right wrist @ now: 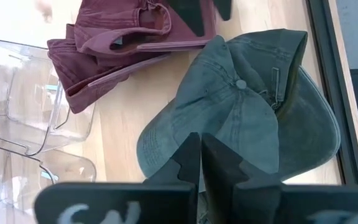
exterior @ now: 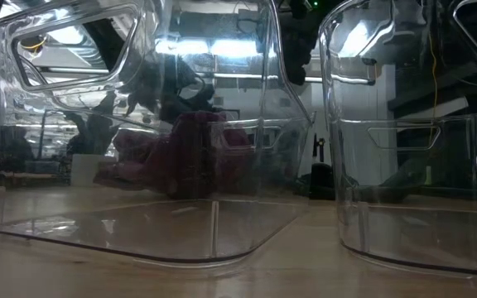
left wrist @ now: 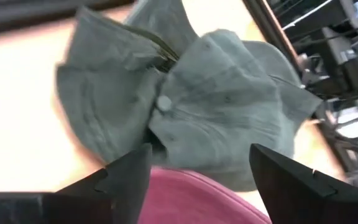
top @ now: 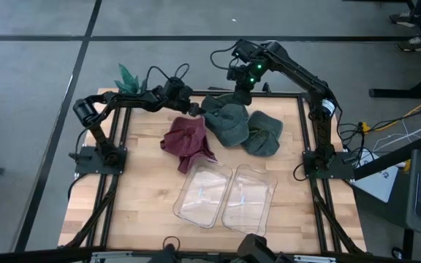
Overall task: Pick & Place hat
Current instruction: Put the top gray cap into the right transparent bin
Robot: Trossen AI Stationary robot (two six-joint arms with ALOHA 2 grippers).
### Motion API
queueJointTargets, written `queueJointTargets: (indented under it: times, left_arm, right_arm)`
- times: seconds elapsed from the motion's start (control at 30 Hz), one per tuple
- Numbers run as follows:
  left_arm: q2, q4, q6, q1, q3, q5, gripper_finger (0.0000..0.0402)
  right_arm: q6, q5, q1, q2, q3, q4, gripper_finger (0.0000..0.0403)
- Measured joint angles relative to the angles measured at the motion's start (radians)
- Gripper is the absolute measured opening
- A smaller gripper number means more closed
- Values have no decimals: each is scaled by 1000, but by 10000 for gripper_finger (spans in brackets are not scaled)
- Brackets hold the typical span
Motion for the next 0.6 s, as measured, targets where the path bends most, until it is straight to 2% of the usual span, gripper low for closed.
queueJointTargets:
  times: [0.27, 0.37, 0.6]
  left_arm:
    - [38, -11, 22, -8, 1, -46, 263]
    - [77, 31, -15, -14, 1, -14, 263]
    - [137, 174, -84, -29, 2, -8, 262]
  right_arm:
    - [2, 0, 0, 0, 0, 10, 17]
    - [2, 0, 0, 0, 0, 11, 17]
    - [2, 0, 0, 0, 0, 10, 17]
